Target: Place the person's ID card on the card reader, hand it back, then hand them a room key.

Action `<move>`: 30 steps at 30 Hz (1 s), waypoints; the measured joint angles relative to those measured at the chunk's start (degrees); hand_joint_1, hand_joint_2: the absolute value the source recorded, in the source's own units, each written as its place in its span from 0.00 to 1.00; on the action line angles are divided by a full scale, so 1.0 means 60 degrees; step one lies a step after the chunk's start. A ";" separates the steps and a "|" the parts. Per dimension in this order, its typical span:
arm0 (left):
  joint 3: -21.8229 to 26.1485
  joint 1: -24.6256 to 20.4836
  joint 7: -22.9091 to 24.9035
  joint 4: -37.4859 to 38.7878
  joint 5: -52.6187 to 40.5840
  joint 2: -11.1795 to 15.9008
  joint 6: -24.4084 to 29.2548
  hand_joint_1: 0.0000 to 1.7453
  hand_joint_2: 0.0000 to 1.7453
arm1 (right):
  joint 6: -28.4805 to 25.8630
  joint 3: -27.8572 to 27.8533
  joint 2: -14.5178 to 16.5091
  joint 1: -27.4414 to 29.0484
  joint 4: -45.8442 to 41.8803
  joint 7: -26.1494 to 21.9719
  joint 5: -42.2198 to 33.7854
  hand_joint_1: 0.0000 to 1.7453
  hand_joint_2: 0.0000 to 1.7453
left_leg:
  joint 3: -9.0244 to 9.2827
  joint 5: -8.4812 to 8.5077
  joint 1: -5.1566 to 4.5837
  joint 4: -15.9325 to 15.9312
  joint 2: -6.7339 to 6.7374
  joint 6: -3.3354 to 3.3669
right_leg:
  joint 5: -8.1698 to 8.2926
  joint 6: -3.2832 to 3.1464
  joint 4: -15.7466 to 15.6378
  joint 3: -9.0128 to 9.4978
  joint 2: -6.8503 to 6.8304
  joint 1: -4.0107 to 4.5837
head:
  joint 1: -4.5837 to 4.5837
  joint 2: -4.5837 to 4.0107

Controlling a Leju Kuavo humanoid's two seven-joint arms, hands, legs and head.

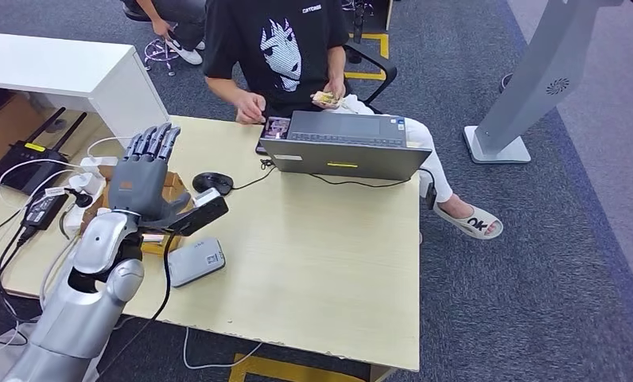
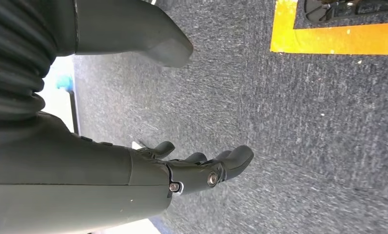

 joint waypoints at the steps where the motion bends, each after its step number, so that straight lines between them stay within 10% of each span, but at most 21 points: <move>1: 0.0034 0.0270 -0.0021 -0.0217 0.0075 0.0176 -0.0109 0.00 1.00 | -0.0005 -0.0041 0.0001 0.0009 0.0000 0.0002 -0.0038 0.00 1.00 | 0.0004 -0.0003 0.0000 -0.0002 0.0011 -0.0004 | 0.0000 0.0000 0.0002 0.0000 0.0011 0.0000 | 0.0000 0.0001; 18: 0.2727 0.5745 -0.0355 -0.4080 0.1760 0.5685 -0.3266 0.00 1.00 | -0.0018 -0.0803 0.0053 0.0054 0.0000 -0.0059 -0.0248 0.00 1.00 | 0.0003 -0.0026 0.0027 -0.0007 -0.0026 -0.0043 | -0.0035 -0.0039 0.0002 -0.0003 -0.0033 0.0028 | -0.0007 0.0001; 30: 0.2511 0.5001 -0.0226 -0.3286 0.0228 0.5436 -0.2624 0.00 1.00 | -0.0025 -0.0870 0.0190 -0.0003 0.0000 -0.0030 0.0017 0.00 1.00 | 0.0015 -0.0018 0.0027 -0.0005 -0.0021 -0.0042 | -0.0030 -0.0041 0.0001 0.0008 -0.0030 0.0026 | -0.0008 0.0001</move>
